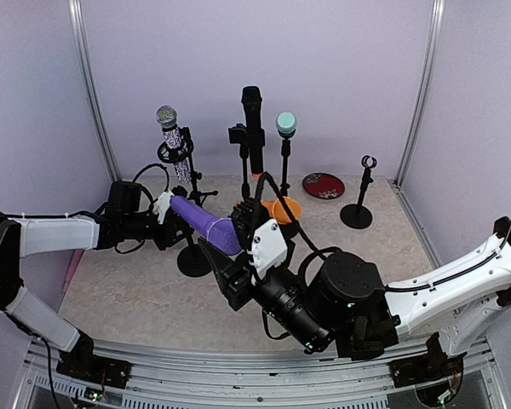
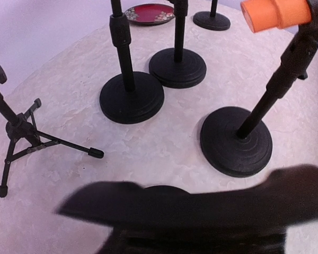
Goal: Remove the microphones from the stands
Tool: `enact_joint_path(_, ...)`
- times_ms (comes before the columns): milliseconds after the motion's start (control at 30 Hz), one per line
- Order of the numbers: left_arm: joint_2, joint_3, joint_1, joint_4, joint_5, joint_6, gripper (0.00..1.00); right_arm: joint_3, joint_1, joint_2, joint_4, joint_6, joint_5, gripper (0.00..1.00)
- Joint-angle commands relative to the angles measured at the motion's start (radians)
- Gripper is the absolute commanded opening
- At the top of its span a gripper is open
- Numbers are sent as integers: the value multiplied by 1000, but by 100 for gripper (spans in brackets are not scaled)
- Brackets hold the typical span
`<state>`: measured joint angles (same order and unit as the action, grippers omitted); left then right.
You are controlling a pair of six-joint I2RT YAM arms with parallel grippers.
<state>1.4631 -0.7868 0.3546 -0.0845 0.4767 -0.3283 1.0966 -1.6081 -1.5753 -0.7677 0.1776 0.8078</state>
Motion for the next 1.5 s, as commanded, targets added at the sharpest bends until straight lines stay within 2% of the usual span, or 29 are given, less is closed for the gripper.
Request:
enact_joint_path(0,-18,-65,6,272,-13,-121,83,-7,9,16,118,-90,30,0)
enact_joint_path(33,-35,-80,-1,317,-11,-142,96,-2,8,17,154,-112,22,0)
enact_joint_path(67,-61,-89,-16,360,-1,-180,98,4,9,19,193,-132,10,0)
enact_joint_path(233,-210,-135,-140,703,121,-446,99,70,42,-7,378,-241,-113,0)
enact_joint_path(400,-323,-161,-174,1008,118,-656,99,136,117,-77,459,-367,-337,0)
enact_joint_path(533,-414,-192,-168,1142,177,-756,99,203,145,-154,438,-378,-449,0)
enact_joint_path(800,-552,-225,-26,1193,158,-755,97,349,199,-295,422,-422,-627,0)
enact_joint_path(1067,-611,-180,-5,1138,113,-715,76,379,219,-334,371,-471,-704,0)
enact_joint_path(1167,-612,-162,-5,1107,85,-694,64,376,224,-335,370,-477,-715,0)
enact_joint_path(1233,-612,-152,-5,1074,65,-677,51,380,227,-336,373,-478,-715,0)
enact_joint_path(1333,-612,-124,-5,1028,21,-673,26,374,231,-333,372,-479,-710,16)
enact_joint_path(1400,-612,-88,-9,988,-42,-670,15,366,235,-325,372,-477,-693,42)
enact_joint_path(1467,-614,-41,-30,946,-131,-679,12,357,238,-314,376,-465,-661,62)
